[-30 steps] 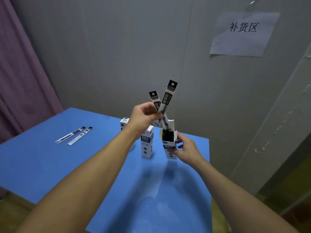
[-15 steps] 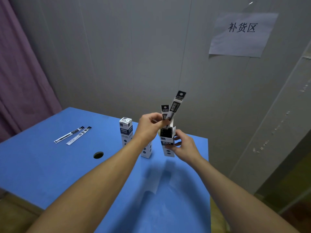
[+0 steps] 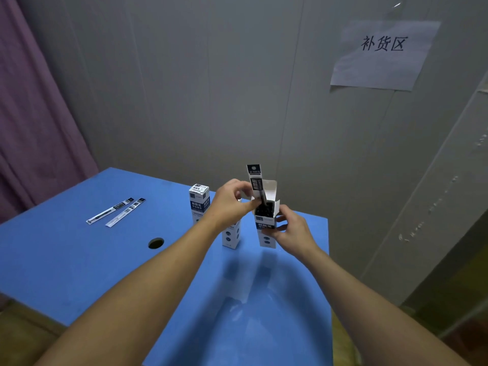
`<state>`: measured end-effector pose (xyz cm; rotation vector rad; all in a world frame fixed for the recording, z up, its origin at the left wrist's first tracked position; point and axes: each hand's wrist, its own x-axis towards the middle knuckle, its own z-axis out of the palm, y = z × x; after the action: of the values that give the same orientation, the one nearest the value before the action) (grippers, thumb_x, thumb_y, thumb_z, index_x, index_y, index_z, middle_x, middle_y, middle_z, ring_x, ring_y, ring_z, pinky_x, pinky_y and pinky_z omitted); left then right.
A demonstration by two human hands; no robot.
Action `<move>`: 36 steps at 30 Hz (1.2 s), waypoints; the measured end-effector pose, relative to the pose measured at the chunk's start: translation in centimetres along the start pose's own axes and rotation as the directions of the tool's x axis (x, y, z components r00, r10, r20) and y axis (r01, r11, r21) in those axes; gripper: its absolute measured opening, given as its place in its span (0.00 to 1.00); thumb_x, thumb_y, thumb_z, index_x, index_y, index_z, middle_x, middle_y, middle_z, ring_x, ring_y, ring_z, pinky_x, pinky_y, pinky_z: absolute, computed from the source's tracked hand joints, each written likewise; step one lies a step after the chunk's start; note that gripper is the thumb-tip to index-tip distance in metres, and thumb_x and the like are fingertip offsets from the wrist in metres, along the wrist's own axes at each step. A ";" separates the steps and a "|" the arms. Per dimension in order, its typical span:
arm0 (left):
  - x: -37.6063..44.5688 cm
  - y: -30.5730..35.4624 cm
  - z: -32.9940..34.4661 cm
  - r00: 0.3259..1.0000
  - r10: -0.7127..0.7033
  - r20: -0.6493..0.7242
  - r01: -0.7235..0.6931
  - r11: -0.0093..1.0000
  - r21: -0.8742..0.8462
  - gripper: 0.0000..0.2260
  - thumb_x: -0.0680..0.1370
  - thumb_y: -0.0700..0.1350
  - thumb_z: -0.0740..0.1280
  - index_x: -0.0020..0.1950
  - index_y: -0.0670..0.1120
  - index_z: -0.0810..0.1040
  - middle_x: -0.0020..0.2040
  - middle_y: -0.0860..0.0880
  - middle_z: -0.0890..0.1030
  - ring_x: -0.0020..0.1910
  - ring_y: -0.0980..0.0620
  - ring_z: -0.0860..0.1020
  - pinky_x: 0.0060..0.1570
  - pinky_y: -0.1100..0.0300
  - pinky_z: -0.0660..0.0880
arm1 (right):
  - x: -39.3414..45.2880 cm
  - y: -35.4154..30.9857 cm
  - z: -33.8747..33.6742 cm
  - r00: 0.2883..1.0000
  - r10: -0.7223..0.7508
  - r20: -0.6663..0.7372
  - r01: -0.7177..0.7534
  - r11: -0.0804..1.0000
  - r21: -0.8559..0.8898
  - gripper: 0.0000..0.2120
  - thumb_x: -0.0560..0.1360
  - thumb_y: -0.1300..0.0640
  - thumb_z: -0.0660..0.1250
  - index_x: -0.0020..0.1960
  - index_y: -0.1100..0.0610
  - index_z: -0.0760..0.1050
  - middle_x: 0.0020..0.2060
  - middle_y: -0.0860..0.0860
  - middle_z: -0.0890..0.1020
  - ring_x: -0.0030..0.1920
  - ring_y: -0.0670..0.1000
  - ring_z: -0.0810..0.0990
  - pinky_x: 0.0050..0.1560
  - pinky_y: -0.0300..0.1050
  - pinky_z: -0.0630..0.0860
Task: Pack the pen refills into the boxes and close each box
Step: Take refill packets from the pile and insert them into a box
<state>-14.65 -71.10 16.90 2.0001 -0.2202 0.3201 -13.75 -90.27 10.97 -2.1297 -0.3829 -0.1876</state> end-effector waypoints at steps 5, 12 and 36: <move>0.4 0.1 0.0 0.999 0.036 -0.028 -0.038 0.996 -0.079 0.06 0.72 0.52 0.77 0.47 0.55 0.84 0.41 0.57 0.77 0.38 0.53 0.71 0.42 0.58 0.71 | 0.0 0.6 0.5 0.999 0.040 0.019 -0.040 0.999 -0.017 0.19 0.69 0.58 0.78 0.56 0.48 0.77 0.48 0.43 0.81 0.49 0.45 0.79 0.51 0.50 0.81; 0.6 -0.2 0.5 0.997 -0.059 0.055 0.053 0.993 0.106 0.12 0.71 0.45 0.79 0.52 0.49 0.84 0.52 0.53 0.77 0.49 0.58 0.74 0.49 0.62 0.71 | 0.1 0.3 0.7 0.998 0.048 0.039 -0.048 0.999 -0.019 0.19 0.69 0.58 0.78 0.57 0.49 0.77 0.47 0.42 0.80 0.50 0.47 0.80 0.51 0.49 0.80; 1.0 -0.2 1.1 0.995 0.057 0.077 -0.080 0.939 0.334 0.04 0.74 0.46 0.75 0.44 0.49 0.82 0.47 0.51 0.77 0.44 0.56 0.73 0.43 0.66 0.66 | 0.4 0.7 0.5 0.994 0.095 0.054 -0.092 0.995 -0.041 0.20 0.68 0.57 0.78 0.57 0.49 0.77 0.49 0.45 0.82 0.49 0.47 0.79 0.48 0.41 0.78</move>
<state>-13.54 -72.04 16.59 2.3487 -0.2933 0.3550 -13.16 -90.17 10.27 -2.1894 -0.3137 -0.0818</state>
